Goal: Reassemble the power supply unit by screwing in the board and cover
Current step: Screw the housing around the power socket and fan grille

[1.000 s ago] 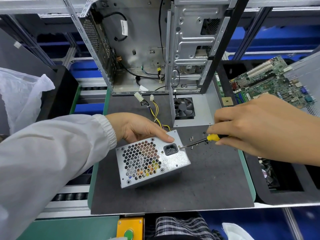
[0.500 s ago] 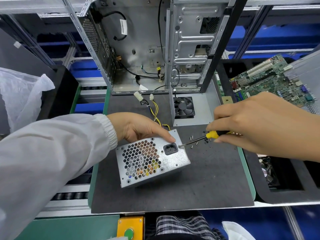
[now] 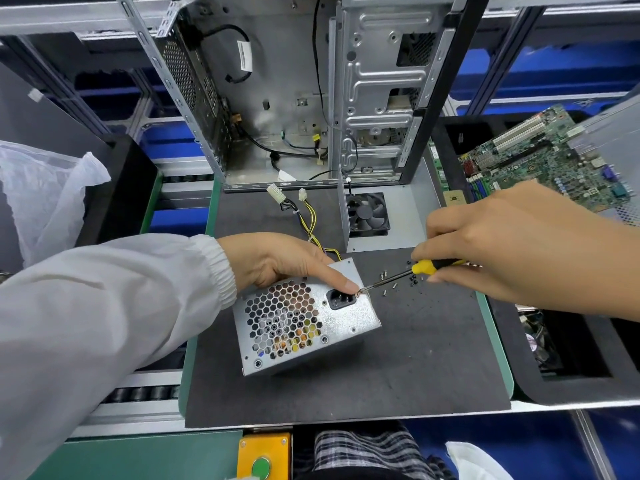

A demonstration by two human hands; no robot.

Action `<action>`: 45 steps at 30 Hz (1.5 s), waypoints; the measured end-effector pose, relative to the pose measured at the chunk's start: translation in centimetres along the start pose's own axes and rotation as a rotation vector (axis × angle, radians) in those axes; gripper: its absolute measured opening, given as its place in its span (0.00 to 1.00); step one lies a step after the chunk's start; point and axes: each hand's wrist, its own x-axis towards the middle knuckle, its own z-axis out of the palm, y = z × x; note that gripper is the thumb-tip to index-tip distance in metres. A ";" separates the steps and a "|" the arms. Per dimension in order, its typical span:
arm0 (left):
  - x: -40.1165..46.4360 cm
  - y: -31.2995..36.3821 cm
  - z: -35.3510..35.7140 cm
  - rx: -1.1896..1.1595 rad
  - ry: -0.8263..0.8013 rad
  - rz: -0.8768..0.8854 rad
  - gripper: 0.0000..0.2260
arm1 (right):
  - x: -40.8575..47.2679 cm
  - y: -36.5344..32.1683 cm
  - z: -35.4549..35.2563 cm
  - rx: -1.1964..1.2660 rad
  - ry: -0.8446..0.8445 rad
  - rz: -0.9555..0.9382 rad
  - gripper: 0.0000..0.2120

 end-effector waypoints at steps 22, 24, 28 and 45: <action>0.0 -0.1 -0.1 0.036 -0.007 0.003 0.10 | -0.8 0.1 0.8 0.088 0.162 0.023 0.06; 0.0 0.0 -0.1 0.033 -0.007 0.001 0.11 | -0.8 0.0 0.8 0.087 0.159 0.023 0.06; 0.0 0.1 -0.1 0.032 -0.007 -0.007 0.13 | -0.7 0.0 0.8 0.106 0.164 0.012 0.06; -0.4 -0.2 -0.2 -0.021 -0.032 0.036 0.15 | 0.3 -3.4 7.0 0.897 0.013 0.300 0.08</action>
